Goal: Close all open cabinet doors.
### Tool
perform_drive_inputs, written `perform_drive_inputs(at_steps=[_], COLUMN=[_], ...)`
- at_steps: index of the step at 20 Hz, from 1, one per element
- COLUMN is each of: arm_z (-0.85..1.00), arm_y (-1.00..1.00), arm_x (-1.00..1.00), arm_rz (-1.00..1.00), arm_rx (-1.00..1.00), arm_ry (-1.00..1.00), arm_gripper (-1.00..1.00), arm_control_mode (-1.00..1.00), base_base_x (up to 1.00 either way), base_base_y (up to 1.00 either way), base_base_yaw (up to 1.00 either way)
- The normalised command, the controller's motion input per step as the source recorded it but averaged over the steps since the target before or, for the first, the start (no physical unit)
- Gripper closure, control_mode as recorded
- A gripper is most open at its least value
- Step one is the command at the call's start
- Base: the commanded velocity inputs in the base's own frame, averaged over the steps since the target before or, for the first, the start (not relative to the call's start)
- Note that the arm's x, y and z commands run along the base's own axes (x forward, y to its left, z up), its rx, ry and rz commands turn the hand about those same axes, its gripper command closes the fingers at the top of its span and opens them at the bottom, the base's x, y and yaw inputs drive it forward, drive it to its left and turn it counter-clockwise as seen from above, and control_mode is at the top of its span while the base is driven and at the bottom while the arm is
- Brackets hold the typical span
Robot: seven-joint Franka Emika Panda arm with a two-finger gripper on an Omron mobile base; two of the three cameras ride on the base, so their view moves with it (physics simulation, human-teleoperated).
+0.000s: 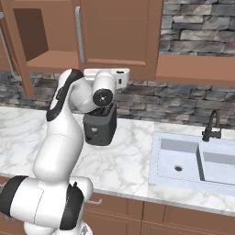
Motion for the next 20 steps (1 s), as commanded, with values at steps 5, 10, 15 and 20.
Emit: perform_drive_inputs(at_steps=[5,10,15,20], arm_z=[0.12,0.19,0.38,0.49], arm_y=[0.00,0.00,-0.01,-0.01], arm_x=[-0.64,-0.80,-0.74,-0.72], arm_rz=[-0.01,0.00,-0.04,-0.06], arm_rx=[0.00,0.00,0.00,0.00], arm_ry=[0.09,0.16,0.23,0.25], arm_gripper=[-1.00,-1.00,-1.00,-1.00], arm_control_mode=[-1.00,-1.00,-1.00,-1.00], base_base_x=[0.00,0.00,0.00,0.00], base_base_y=[0.00,0.00,0.00,0.00], base_base_yaw=[0.00,0.00,0.00,0.00])
